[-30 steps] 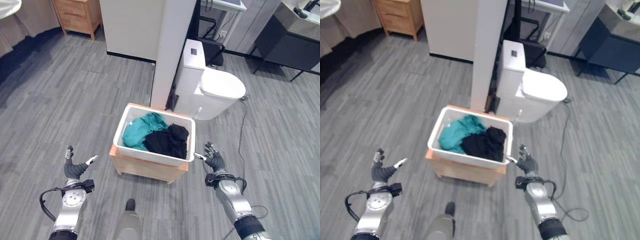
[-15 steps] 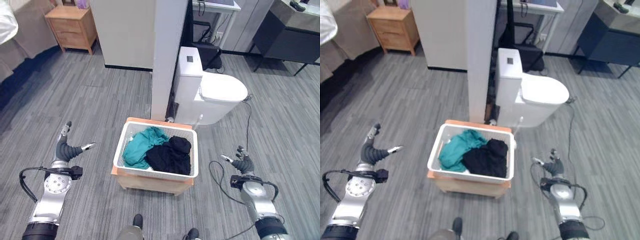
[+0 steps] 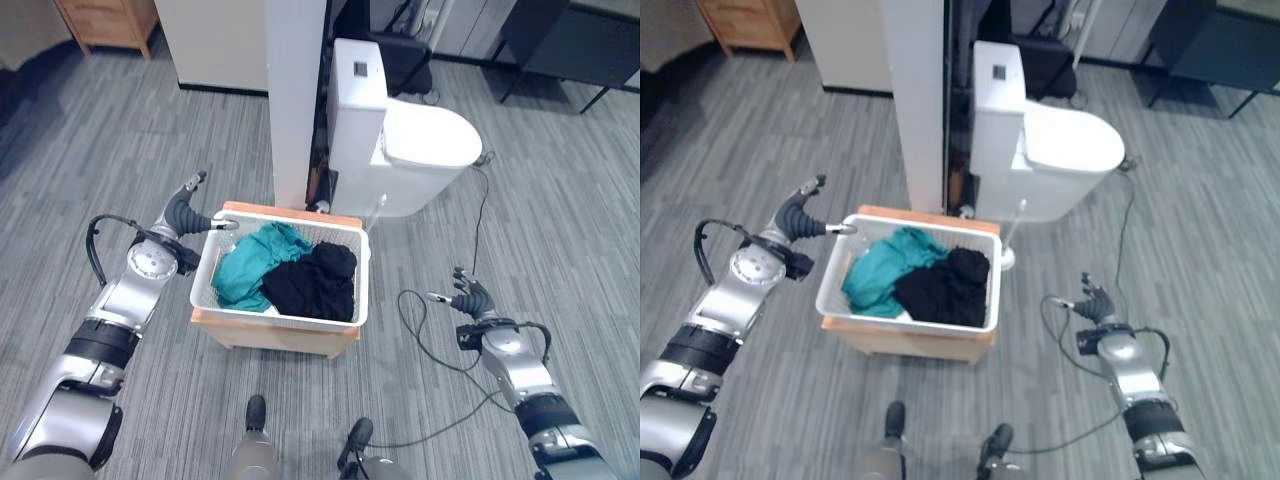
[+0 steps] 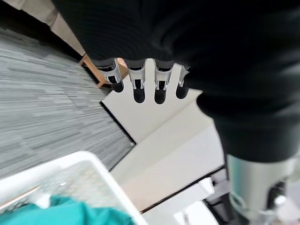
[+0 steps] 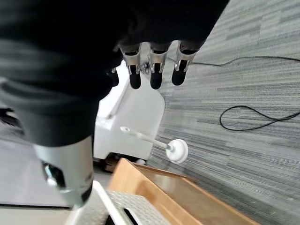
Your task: Grab the laundry basket,head to the washer,open it,put in the laundry and shut it.
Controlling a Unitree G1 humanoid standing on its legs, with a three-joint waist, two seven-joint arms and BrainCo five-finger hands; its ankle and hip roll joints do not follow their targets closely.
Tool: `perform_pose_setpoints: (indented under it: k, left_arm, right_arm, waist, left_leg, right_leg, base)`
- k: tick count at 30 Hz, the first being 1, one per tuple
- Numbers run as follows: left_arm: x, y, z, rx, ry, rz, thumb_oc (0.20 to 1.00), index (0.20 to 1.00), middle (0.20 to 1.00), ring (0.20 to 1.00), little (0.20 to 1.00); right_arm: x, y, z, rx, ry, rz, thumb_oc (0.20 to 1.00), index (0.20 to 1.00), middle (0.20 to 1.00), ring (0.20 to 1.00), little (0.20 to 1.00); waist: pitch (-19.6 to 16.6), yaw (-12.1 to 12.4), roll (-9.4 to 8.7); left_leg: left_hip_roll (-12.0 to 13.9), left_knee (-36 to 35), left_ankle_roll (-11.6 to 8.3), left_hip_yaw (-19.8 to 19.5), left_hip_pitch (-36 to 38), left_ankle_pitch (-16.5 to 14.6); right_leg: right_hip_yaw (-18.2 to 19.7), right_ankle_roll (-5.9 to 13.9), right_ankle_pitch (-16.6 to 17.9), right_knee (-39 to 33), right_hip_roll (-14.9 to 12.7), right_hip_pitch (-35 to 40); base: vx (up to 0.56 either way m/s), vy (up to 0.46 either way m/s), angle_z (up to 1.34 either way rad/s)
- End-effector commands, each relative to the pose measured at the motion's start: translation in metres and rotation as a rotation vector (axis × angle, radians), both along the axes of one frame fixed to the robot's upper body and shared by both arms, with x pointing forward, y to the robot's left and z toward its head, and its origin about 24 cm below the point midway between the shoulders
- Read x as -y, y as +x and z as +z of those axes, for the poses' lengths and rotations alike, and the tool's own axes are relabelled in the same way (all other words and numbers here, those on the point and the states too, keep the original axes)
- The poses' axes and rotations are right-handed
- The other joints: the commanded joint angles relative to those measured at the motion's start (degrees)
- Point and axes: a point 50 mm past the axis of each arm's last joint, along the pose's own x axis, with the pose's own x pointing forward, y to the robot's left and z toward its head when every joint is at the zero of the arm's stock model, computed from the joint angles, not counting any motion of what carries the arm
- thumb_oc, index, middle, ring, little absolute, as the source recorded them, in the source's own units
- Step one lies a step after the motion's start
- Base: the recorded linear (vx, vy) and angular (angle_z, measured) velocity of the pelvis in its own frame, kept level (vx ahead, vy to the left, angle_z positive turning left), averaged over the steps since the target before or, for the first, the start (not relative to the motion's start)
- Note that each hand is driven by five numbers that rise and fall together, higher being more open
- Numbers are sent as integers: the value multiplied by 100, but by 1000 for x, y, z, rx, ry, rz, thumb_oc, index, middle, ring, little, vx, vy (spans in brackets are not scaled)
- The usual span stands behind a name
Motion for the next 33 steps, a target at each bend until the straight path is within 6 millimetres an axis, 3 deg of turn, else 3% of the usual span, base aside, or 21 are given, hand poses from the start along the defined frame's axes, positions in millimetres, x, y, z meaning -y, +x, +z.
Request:
perform_pose_setpoints:
  k: [1, 7, 11, 15, 16, 18, 27, 33]
  left_arm:
    - [-7, 9, 24, 68, 7, 76, 1000, 1000, 1000, 1000, 1000]
    - [2, 23, 32, 62, -11, 108, 1000, 1000, 1000, 1000, 1000]
    - [4, 27, 36, 57, 10, 130, 1000, 1000, 1000, 1000, 1000]
    - [0, 32, 54, 128, 91, 211, 1000, 1000, 1000, 1000, 1000]
    - [0, 32, 73, 213, 191, 256, 1000, 1000, 1000, 1000, 1000]
    - [0, 31, 81, 274, 288, 289, 1000, 1000, 1000, 1000, 1000]
    - [-16, 21, 69, 328, 238, 396, 1000, 1000, 1000, 1000, 1000]
    - [-29, 19, 41, 233, 155, 433, 1000, 1000, 1000, 1000, 1000]
  right_arm:
    - [10, 18, 44, 124, -137, -16, 1000, 1000, 1000, 1000, 1000]
    - [-2, 37, 64, 155, -145, -17, 1000, 1000, 1000, 1000, 1000]
    - [-9, 42, 67, 162, -127, -4, 1000, 1000, 1000, 1000, 1000]
    - [-19, 45, 73, 193, -120, 23, 1000, 1000, 1000, 1000, 1000]
    - [-25, 45, 74, 212, -110, 37, 1000, 1000, 1000, 1000, 1000]
    - [-30, 45, 77, 245, -107, 45, 1000, 1000, 1000, 1000, 1000]
    - [-42, 47, 81, 280, -94, 42, 1000, 1000, 1000, 1000, 1000]
    - [-41, 46, 83, 281, -88, 38, 1000, 1000, 1000, 1000, 1000]
  waist:
    - [229, 174, 97]
    - [577, 152, 79]
    - [685, 156, 55]
    - [830, 123, 39]
    - [892, 91, 27]
    - [943, 79, 1]
    - [997, 114, 9]
    - [1030, 139, 15]
  left_leg:
    - [-34, 11, 223, -52, 130, -455]
    - [-17, 124, 195, -66, -246, -366]
    - [-22, 94, 184, -38, -335, -318]
    - [-30, 11, 166, -20, -390, -256]
    - [-28, -14, 156, -13, -407, -243]
    - [-21, -38, 141, -9, -419, -238]
    - [12, -85, 83, -29, -409, -350]
    - [24, -87, 82, -25, -406, -354]
  right_leg:
    - [296, 637, -252, 163, -607, 356]
    - [322, 630, -145, 168, -611, 41]
    - [302, 637, -105, 163, -616, -65]
    - [292, 638, -83, 168, -632, -156]
    - [288, 640, -75, 169, -637, -196]
    - [292, 650, -78, 163, -630, -219]
    - [369, 691, -157, 156, -601, -230]
    - [354, 686, -184, 193, -613, -241]
  base:
    - [-117, -2, -3]
    - [-89, 15, 0]
    - [-57, 7, 4]
    - [-39, 7, 0]
    - [0, 0, 0]
    - [-21, -4, -1]
    - [15, -4, 0]
    - [12, -3, 0]
